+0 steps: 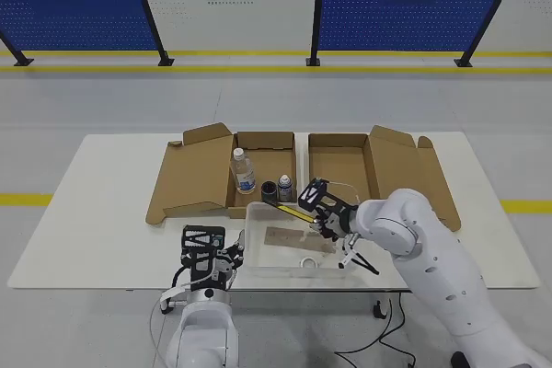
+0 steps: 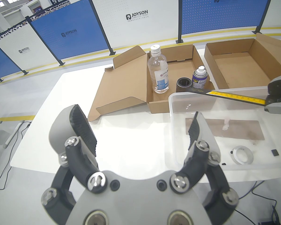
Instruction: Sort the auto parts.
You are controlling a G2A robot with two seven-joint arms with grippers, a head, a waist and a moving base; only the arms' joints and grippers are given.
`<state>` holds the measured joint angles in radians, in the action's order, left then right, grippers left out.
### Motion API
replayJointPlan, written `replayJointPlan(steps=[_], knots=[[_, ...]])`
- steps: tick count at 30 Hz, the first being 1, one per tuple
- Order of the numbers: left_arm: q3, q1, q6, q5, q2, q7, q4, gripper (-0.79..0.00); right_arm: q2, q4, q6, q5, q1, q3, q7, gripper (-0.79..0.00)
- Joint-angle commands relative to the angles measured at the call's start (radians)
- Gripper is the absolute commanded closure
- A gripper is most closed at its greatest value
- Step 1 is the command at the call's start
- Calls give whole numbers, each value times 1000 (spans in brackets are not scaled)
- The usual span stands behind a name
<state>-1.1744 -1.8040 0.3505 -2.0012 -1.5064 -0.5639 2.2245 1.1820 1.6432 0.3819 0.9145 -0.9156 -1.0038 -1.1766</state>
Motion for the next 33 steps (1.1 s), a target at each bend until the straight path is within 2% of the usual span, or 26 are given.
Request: replayJointPlan(steps=[1, 21, 33], knots=[[0, 0, 0, 0, 0, 0, 0, -785, -3, 12, -4, -1, -5, -10, 2, 0], [0, 0, 0, 0, 0, 0, 0, -785, -24, 55, -36, -21, -56, -77, 80, 0], [0, 0, 0, 0, 0, 0, 0, -785, -28, 74, -33, -34, -72, -68, 100, 0]])
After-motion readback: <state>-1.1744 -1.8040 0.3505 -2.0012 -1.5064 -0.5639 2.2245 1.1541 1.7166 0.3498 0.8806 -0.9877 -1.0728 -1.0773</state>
